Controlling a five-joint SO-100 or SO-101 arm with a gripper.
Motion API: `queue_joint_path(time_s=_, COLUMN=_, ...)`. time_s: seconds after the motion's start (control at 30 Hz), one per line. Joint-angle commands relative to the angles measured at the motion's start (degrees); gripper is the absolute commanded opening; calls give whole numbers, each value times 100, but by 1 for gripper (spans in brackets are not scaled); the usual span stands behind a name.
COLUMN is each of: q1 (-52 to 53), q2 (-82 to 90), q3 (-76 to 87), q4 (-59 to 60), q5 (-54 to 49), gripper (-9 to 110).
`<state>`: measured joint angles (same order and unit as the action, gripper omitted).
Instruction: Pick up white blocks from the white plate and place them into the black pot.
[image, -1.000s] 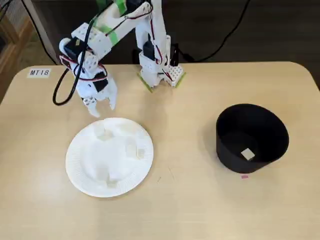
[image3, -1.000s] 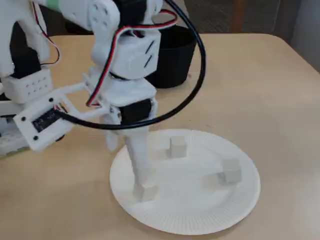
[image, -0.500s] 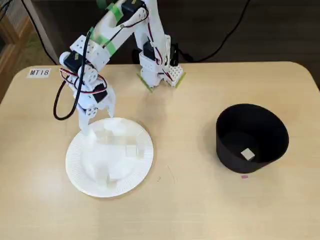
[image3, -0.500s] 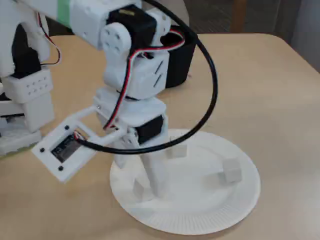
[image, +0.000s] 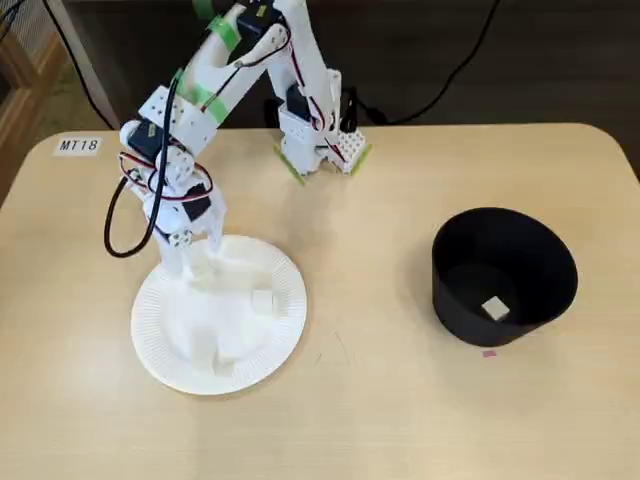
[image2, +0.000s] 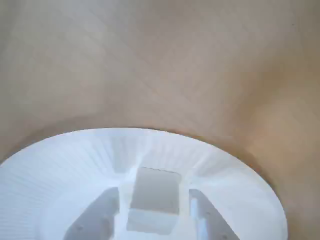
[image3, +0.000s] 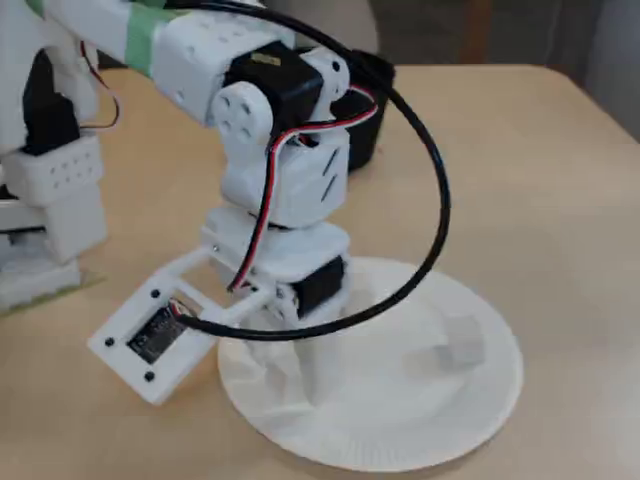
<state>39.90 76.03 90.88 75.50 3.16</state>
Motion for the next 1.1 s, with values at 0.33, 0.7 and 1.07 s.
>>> queue_joint_path(time_s=0.33, q1=-457, q2=1406, q3=0, q4=-1652, q5=-123, gripper=-2)
queue_joint_path(time_s=0.7, q1=-2698, q2=4904, q3=1125, q4=-3595, q5=571, gripper=-2)
queue_joint_path(time_s=1.07, q1=-6328, q2=6820, q3=3234, q4=-4113, q5=-413, gripper=-2)
